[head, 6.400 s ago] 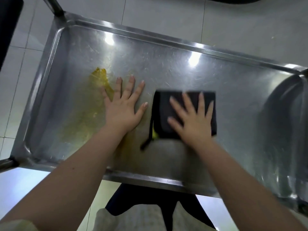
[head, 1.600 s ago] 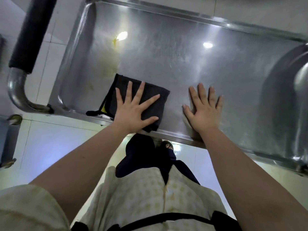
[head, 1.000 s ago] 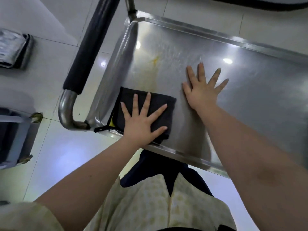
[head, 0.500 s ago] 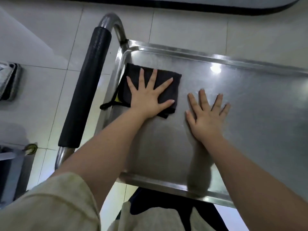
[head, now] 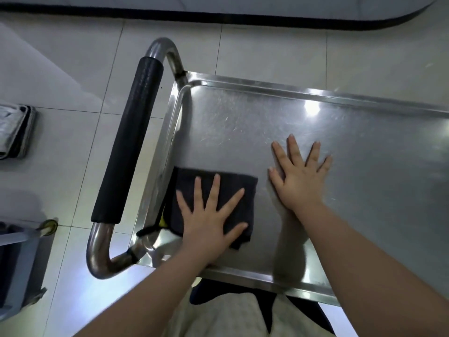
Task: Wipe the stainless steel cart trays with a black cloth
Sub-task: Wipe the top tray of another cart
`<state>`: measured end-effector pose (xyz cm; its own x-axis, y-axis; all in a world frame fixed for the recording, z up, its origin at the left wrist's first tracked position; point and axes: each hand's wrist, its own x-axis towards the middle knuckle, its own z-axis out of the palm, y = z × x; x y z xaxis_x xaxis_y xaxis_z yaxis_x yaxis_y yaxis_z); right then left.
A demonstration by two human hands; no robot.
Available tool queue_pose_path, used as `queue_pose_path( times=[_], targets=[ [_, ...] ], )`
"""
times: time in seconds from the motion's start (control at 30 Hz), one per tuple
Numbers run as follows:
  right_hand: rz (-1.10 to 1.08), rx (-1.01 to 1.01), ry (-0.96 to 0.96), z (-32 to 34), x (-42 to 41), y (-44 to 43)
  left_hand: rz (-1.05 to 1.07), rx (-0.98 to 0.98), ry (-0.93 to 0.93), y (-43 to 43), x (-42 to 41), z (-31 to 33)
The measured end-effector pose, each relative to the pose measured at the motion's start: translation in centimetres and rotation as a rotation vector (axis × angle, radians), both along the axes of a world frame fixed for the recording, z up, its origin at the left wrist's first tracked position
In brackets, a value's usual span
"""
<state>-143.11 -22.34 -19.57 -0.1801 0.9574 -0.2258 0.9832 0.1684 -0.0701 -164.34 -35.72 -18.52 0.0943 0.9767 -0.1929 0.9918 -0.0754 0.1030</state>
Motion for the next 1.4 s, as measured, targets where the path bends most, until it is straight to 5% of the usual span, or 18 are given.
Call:
queue_pose_path(
  times=[0.1, 0.27, 0.47, 0.9, 1.0, 1.13, 1.4],
  targets=[
    [0.008, 0.015, 0.020, 0.0, 0.2, -0.1, -0.011, 0.028, 0.006, 0.0, -0.8, 0.0],
    [0.009, 0.016, 0.015, -0.1, 0.3, 0.1, 0.159, 0.004, -0.004, 13.8, -2.8, 0.1],
    [0.007, 0.001, 0.017, -0.2, 0.3, 0.2, 0.063, -0.111, 0.012, 25.2, -4.2, -0.1],
    [0.029, -0.096, -0.002, 0.7, 0.5, 0.3, -0.012, -0.002, 0.016, 5.6, 1.1, 0.3],
    [0.040, -0.112, -0.054, 1.4, 2.9, 1.3, 0.024, -0.034, 0.043, 6.0, 1.1, 0.7],
    [-0.217, -0.131, -0.063, 1.8, 9.1, 1.0, 0.034, -0.069, 0.060, 6.2, 1.4, 1.0],
    [-0.198, -0.087, -0.052, 0.9, 9.8, 0.1, 0.095, -0.059, -0.013, 12.7, 3.9, 0.3]
  ],
)
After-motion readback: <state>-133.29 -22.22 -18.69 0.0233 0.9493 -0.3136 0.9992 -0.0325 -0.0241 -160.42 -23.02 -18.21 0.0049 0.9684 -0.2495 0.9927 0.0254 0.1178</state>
